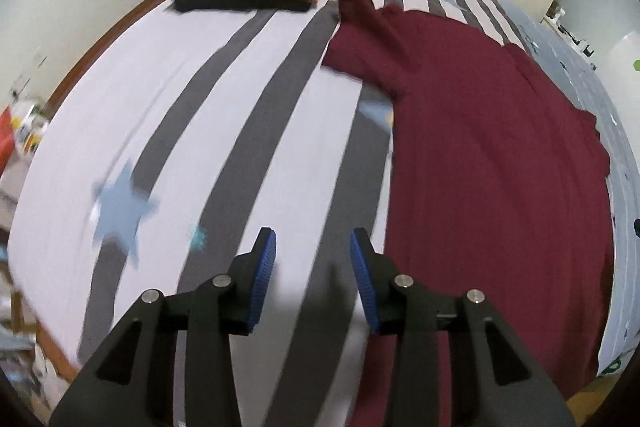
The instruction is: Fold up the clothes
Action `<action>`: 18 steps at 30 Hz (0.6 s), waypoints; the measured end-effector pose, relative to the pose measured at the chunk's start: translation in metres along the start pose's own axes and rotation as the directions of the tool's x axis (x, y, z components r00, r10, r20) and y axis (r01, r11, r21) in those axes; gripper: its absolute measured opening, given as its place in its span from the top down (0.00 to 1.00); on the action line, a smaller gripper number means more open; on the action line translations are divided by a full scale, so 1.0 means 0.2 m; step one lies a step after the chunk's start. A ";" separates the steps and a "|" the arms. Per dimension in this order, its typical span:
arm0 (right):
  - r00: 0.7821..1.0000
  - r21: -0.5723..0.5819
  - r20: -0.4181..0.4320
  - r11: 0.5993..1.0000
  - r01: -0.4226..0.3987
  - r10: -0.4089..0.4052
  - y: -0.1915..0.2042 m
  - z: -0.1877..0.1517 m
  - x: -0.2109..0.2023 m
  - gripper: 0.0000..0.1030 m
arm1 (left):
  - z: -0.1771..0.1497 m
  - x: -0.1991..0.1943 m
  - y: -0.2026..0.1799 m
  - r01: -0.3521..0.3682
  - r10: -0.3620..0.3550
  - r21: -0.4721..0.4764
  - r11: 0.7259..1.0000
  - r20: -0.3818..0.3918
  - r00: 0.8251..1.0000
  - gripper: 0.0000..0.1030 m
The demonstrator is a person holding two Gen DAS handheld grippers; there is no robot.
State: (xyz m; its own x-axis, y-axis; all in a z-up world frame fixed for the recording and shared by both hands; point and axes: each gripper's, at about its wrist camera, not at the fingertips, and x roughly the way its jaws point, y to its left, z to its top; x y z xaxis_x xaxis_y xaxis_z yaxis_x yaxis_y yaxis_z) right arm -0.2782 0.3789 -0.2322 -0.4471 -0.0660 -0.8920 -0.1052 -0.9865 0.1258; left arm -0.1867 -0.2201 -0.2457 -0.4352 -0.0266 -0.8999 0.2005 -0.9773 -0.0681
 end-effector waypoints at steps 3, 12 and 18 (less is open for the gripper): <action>0.999 -0.005 0.024 0.999 -0.035 0.035 0.12 0.13 0.08 0.68 | 0.28 0.18 -0.03 -0.003 0.003 0.019 1.000 0.007 1.000 0.65; 0.990 -0.038 0.038 0.991 -0.132 0.134 0.33 0.38 0.29 0.66 | 0.89 0.56 -0.18 -0.059 0.056 0.046 0.997 0.063 0.996 0.65; 0.988 -0.117 0.020 0.982 -0.147 0.150 0.44 0.54 0.48 0.66 | 1.20 0.74 -0.31 -0.171 0.141 0.200 0.965 0.159 0.977 0.65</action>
State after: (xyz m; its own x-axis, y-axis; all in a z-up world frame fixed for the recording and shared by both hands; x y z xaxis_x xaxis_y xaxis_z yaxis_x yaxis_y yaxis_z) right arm -0.4261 0.3025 -0.2595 -0.4758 -0.2105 -0.8540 0.0660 -0.9768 0.2040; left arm -0.4742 -0.2131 -0.2716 -0.5367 -0.1970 -0.8205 0.0928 -0.9803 0.1746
